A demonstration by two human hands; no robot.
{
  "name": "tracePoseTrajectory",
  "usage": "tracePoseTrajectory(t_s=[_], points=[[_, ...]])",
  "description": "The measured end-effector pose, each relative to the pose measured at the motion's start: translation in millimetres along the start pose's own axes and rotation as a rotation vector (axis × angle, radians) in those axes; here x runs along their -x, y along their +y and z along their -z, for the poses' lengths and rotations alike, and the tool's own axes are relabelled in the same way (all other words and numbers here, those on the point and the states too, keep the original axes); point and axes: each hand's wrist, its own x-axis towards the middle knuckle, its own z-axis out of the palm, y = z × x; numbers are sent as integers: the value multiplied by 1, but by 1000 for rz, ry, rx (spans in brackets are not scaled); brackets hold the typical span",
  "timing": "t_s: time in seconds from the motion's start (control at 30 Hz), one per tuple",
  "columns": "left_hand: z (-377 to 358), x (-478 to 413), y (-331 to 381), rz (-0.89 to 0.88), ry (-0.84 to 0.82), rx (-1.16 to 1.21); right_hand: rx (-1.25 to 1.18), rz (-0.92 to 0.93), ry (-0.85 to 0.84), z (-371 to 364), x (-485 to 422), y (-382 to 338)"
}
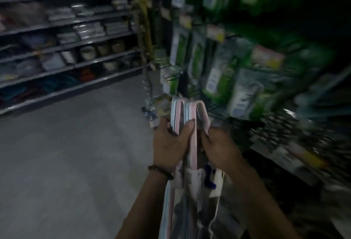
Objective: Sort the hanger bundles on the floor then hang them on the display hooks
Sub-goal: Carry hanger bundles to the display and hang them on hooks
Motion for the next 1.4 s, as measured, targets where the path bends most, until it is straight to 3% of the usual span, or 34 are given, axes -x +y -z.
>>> tracePoseTrajectory(t_s=[0.33, 0.63, 0.73, 0.9, 1.17, 1.27, 1.4], points=[[-62, 89, 104, -99, -358, 182, 38, -96, 327, 120, 131, 34], [-138, 203, 191, -352, -678, 120, -27, -268, 652, 267, 281, 103], [-164, 250, 217, -379, -807, 122, 56, -303, 748, 314, 339, 127], [-213, 324, 252, -514, -808, 102, 79, -419, 813, 369, 433, 162], [-268, 418, 319, -799, -1030, 42, 179, -538, 928, 415, 559, 215], [-281, 440, 340, -854, -1119, 131, 190, -544, 988, 424, 586, 217], [-301, 481, 373, -948, -1104, 353, 173, -529, 1093, 434, 622, 218]])
